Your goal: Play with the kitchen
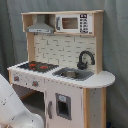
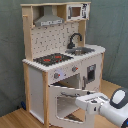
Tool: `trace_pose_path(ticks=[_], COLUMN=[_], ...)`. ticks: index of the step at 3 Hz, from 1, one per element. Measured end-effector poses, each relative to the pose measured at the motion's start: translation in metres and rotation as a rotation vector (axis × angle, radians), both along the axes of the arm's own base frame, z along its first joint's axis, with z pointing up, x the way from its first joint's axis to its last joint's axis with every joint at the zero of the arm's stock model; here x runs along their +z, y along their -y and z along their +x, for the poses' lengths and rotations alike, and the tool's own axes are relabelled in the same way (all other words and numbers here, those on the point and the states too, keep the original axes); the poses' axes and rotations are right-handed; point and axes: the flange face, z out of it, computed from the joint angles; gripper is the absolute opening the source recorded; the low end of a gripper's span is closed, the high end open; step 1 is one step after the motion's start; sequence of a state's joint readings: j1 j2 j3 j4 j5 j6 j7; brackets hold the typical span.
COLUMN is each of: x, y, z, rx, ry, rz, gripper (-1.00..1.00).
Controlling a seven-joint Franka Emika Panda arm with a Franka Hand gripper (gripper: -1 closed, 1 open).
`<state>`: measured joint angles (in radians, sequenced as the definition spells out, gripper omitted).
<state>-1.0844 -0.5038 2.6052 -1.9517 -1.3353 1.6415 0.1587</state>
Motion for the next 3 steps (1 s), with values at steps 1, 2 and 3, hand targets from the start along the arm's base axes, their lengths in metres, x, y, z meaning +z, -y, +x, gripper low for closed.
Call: trace_pose_path(ticks=[1,2,3], x=[-0.008,-0.014,-0.027], y=[-0.007,-0.010,-0.011], z=[0.008,0.018,0.023], rx=[0.054,0.092,0.119], ry=[-0.001,-0.009,-0.021], rz=[0.050,0.121,0.201], gripper=[1.00,1.00,1.00])
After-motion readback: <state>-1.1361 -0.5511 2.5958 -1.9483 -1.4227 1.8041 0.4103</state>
